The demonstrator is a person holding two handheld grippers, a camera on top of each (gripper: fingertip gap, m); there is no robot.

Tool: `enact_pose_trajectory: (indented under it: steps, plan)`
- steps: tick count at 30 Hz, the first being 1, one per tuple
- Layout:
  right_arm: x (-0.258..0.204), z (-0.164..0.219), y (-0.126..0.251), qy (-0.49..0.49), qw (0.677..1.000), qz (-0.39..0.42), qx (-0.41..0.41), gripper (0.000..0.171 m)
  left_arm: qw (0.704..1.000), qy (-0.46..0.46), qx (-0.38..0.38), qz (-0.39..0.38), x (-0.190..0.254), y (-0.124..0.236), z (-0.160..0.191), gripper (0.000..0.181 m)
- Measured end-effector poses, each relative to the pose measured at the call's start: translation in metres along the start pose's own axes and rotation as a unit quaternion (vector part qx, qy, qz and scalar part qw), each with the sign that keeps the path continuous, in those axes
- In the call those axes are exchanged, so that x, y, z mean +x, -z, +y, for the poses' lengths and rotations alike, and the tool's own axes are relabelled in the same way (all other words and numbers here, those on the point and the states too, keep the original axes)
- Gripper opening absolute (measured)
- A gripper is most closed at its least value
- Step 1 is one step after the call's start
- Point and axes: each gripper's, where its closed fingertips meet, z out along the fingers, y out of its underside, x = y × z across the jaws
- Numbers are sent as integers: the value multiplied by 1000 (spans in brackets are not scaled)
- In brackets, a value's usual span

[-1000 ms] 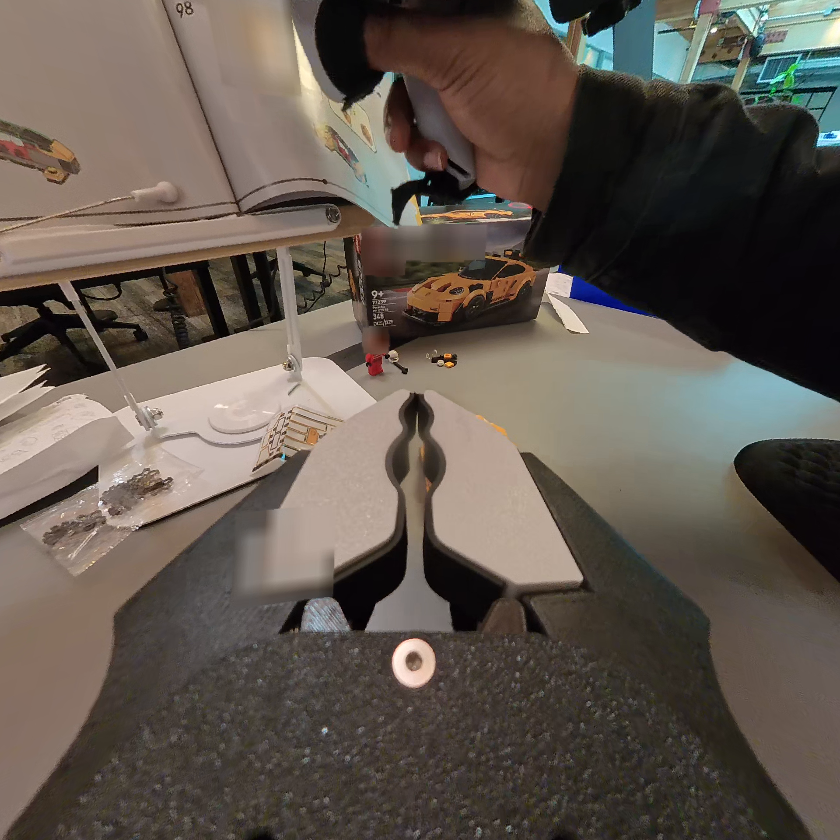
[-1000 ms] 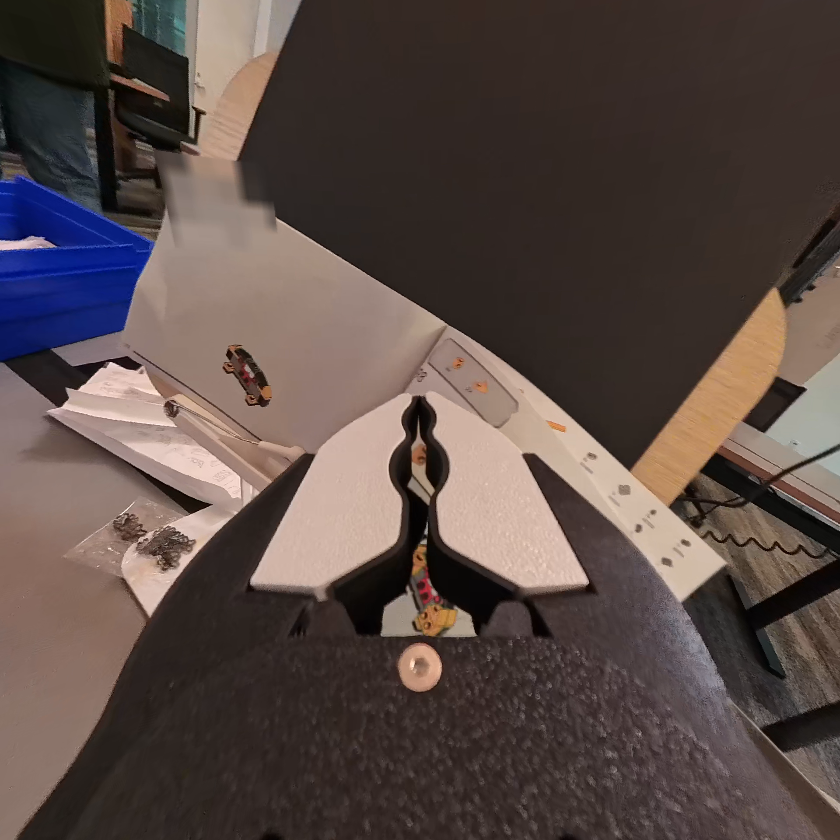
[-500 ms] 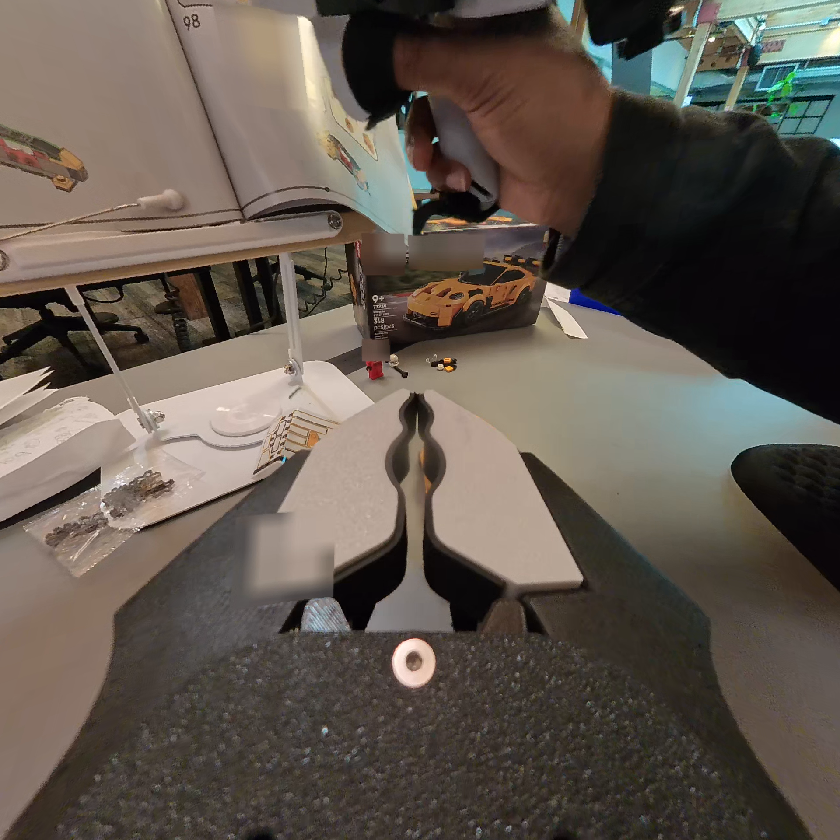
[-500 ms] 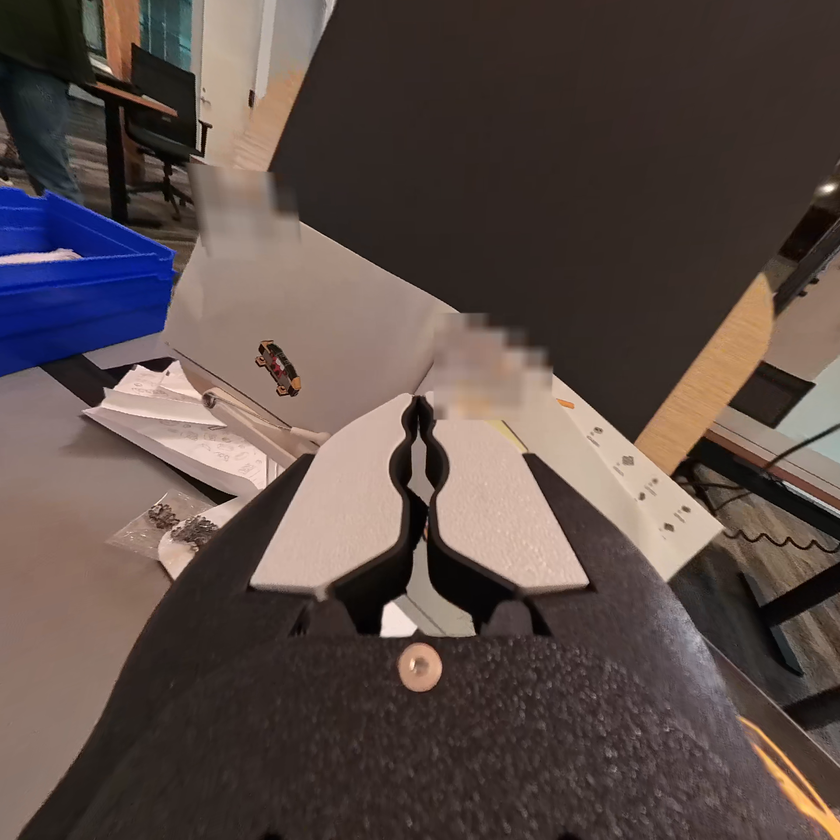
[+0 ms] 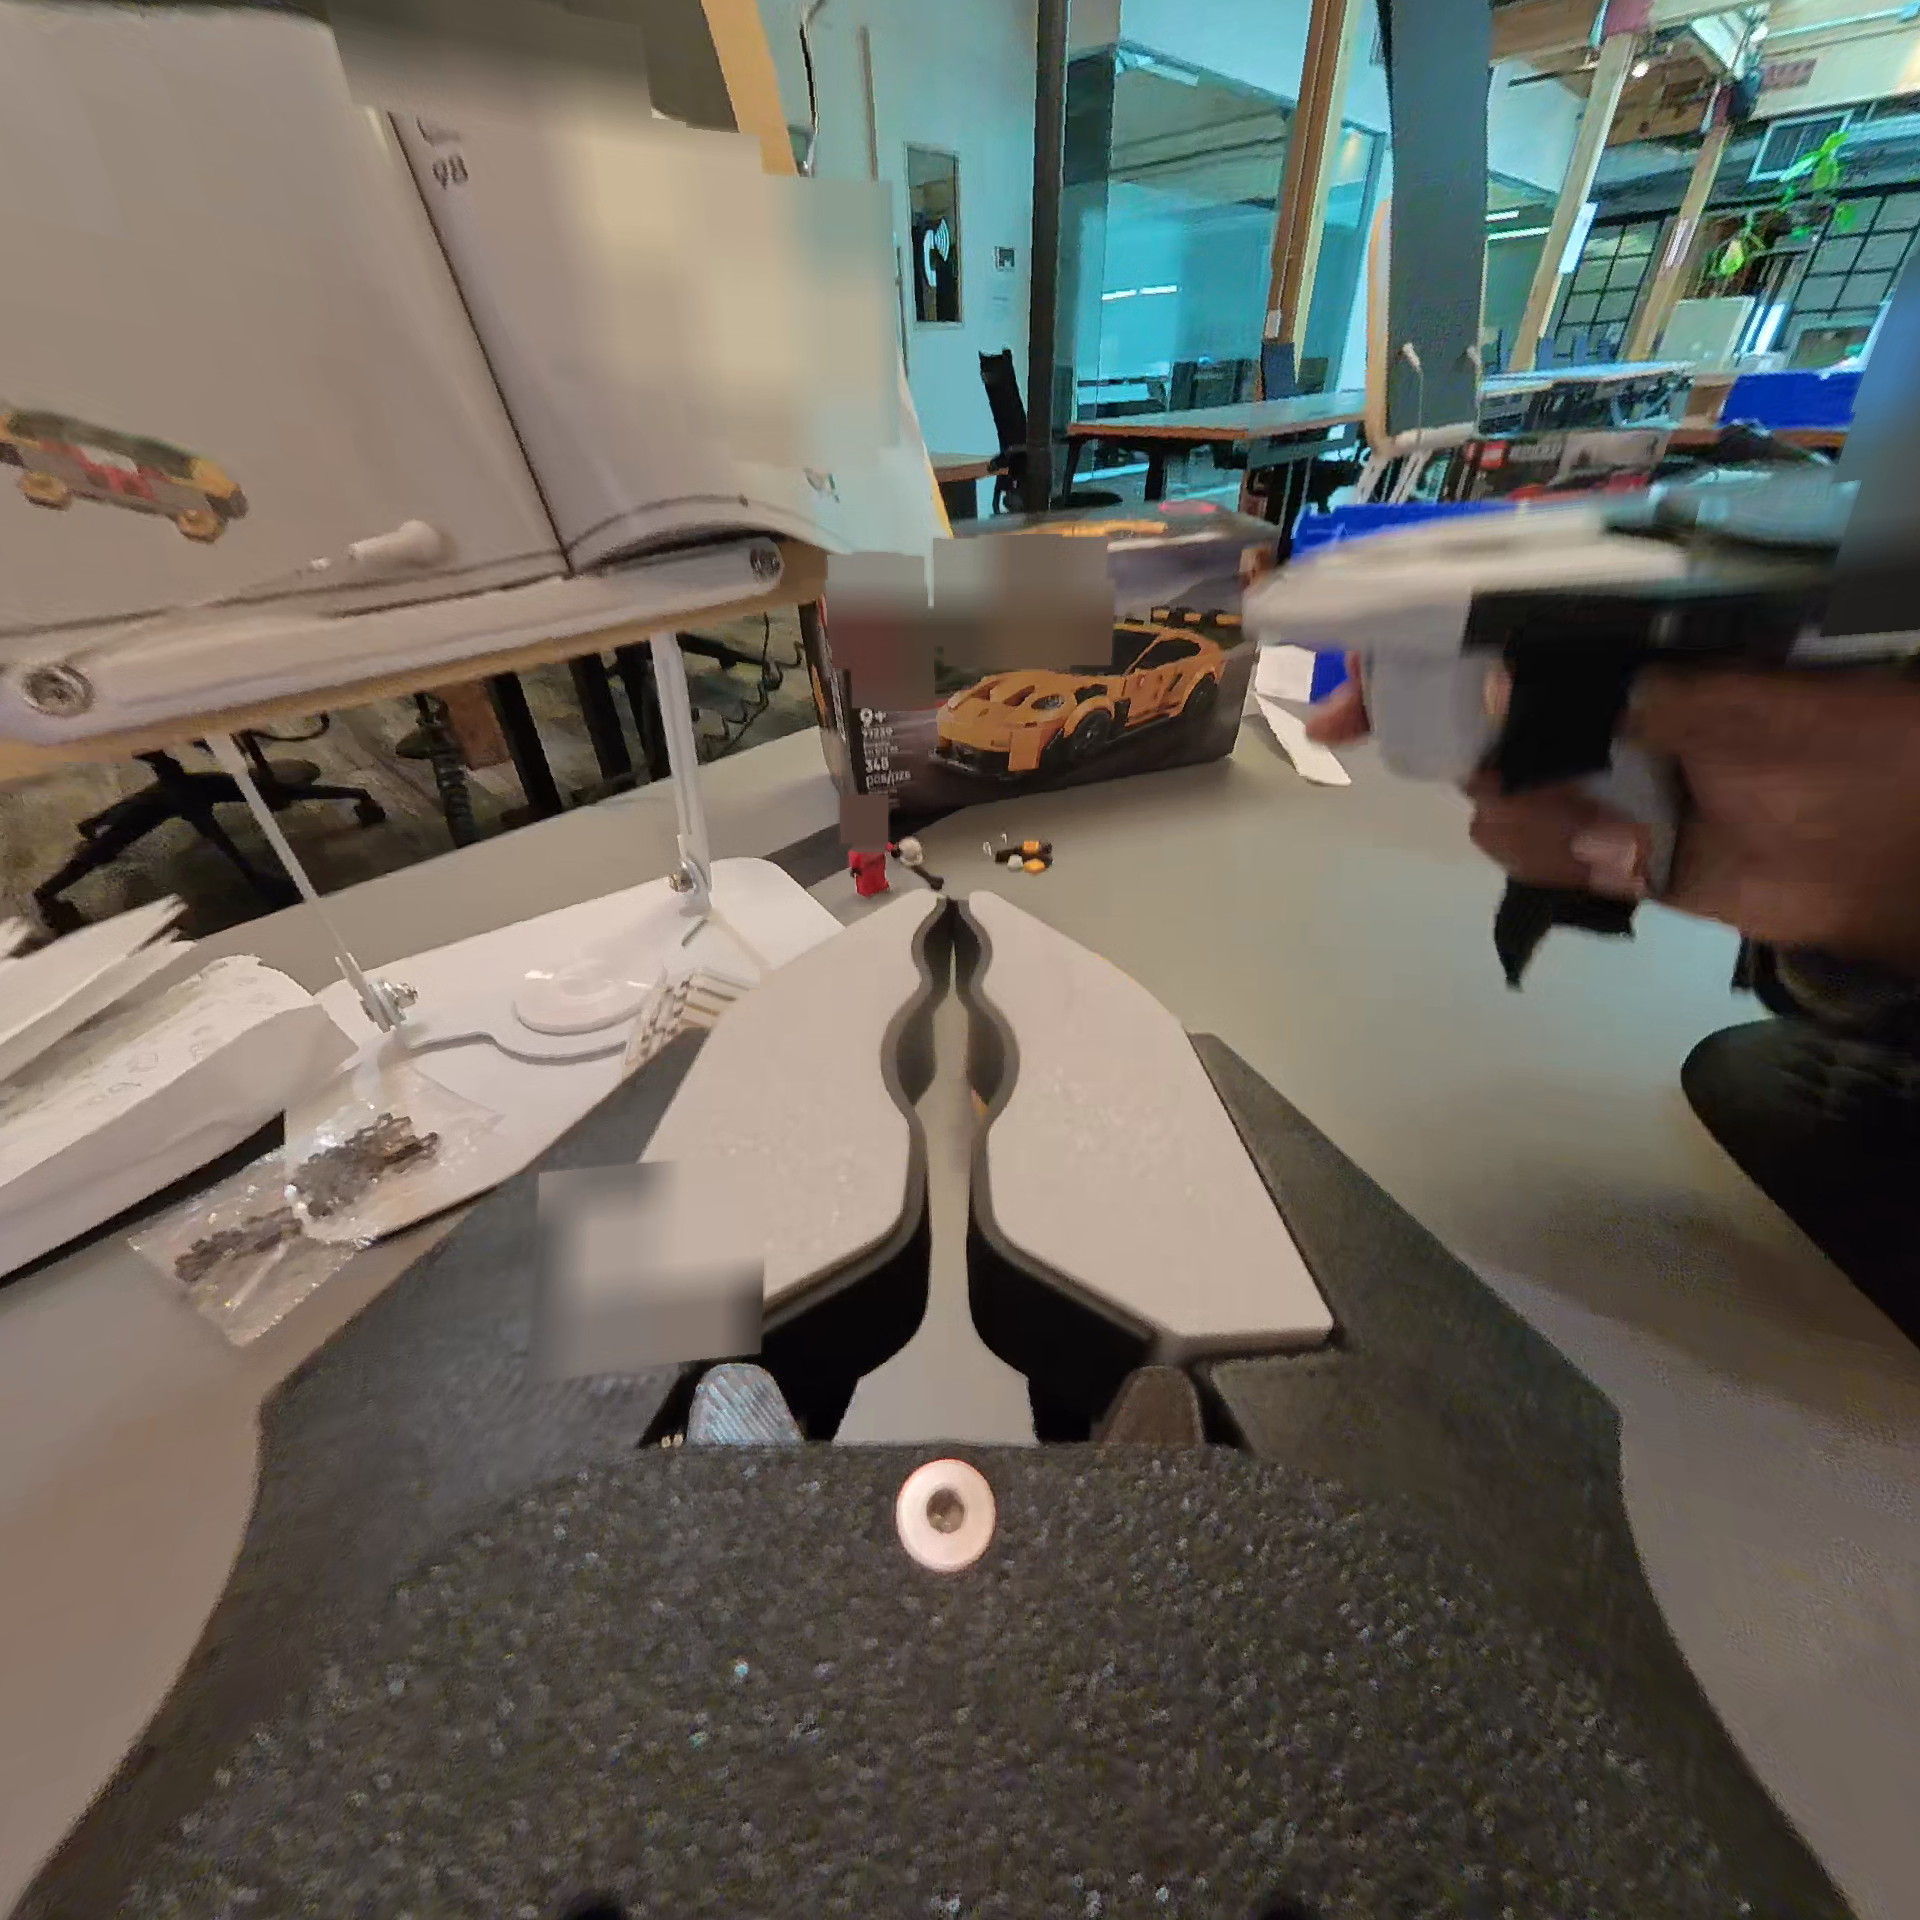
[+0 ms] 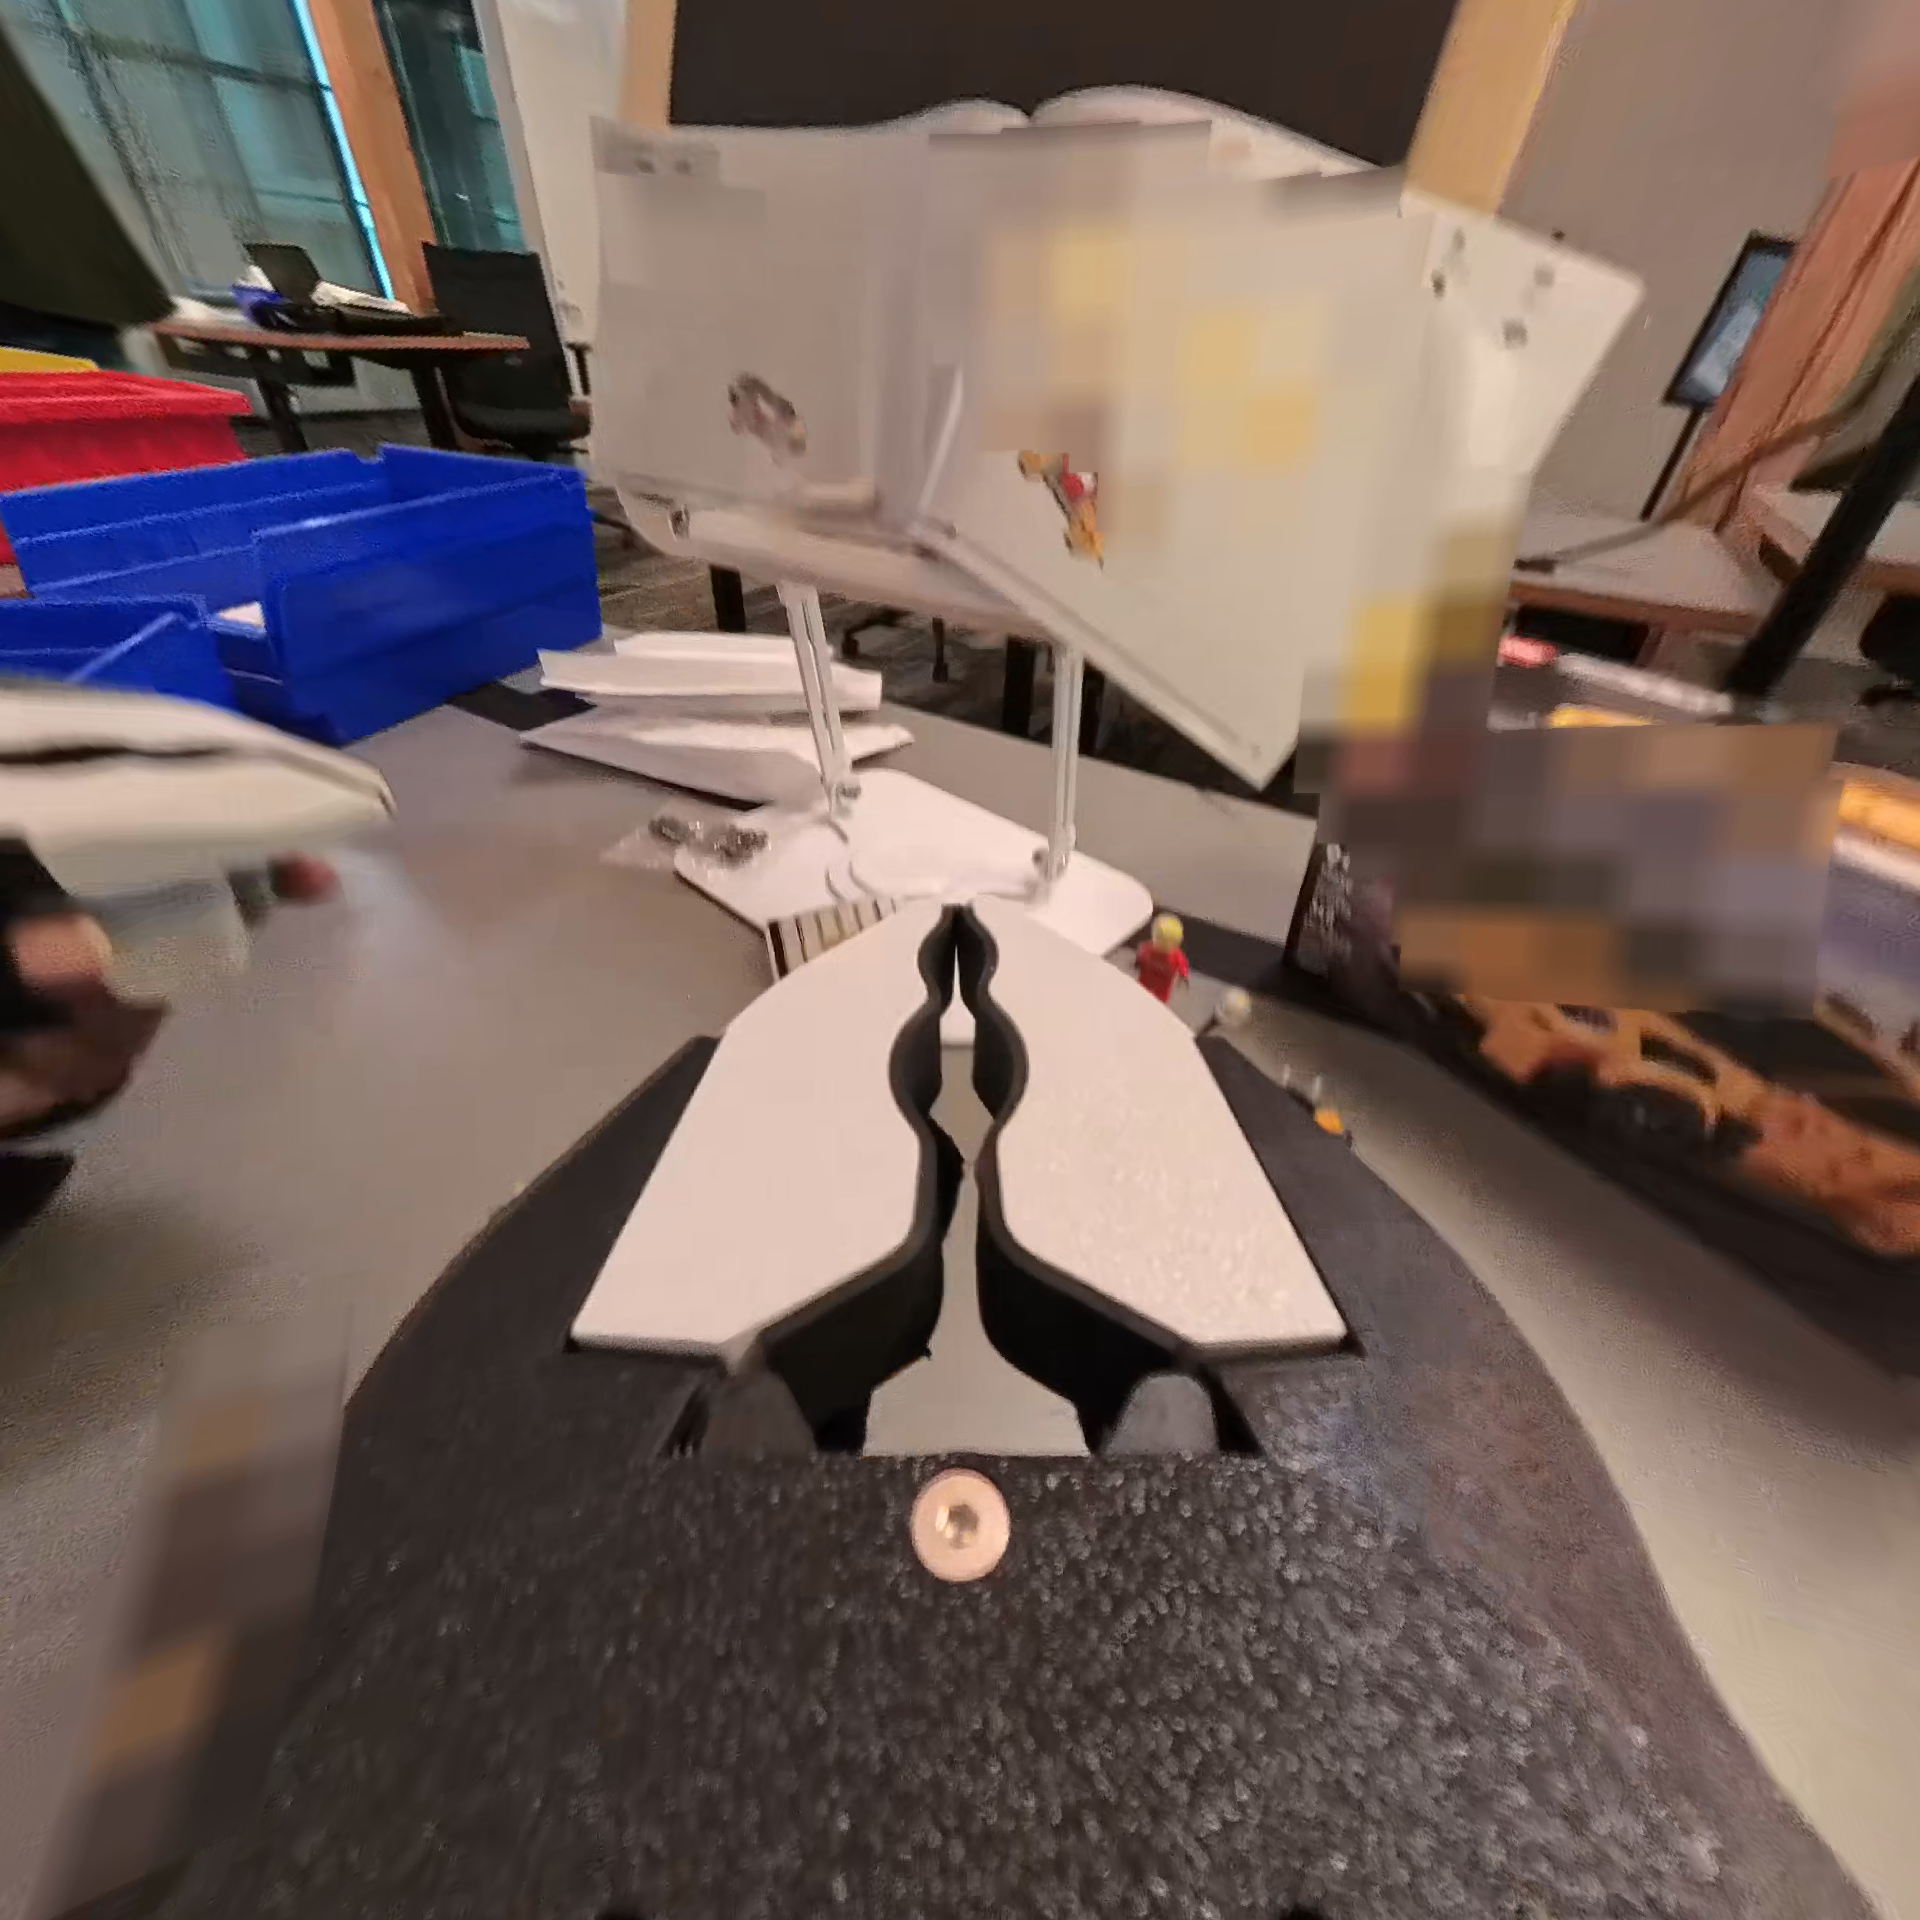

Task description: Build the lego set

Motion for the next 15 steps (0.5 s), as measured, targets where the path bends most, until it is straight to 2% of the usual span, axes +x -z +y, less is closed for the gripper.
enact_pose_trajectory:
  steps: [4,6,8,11,13,15]
  plan:
    - [10,27,13,-22,1000,17,-6,0,1000,-4,1,-13,-11,36,-52,0]
    - [13,26,15,-29,999,14,-5,0,999,-13,-30,-23,-25,76,-78,0]
    - [13,26,15,-36,999,6,-5,0,991,-53,-98,-71,-56,123,-84,0]
    - [6,34,12,-51,998,-13,-19,0,948,-78,-268,-150,-126,190,-55,4]
    - [3,36,12,-60,998,-23,-25,0,904,-31,-398,-151,-158,229,-11,9]
    - [1,35,13,-59,998,-26,-23,0,863,19,-488,-132,-175,257,34,15]
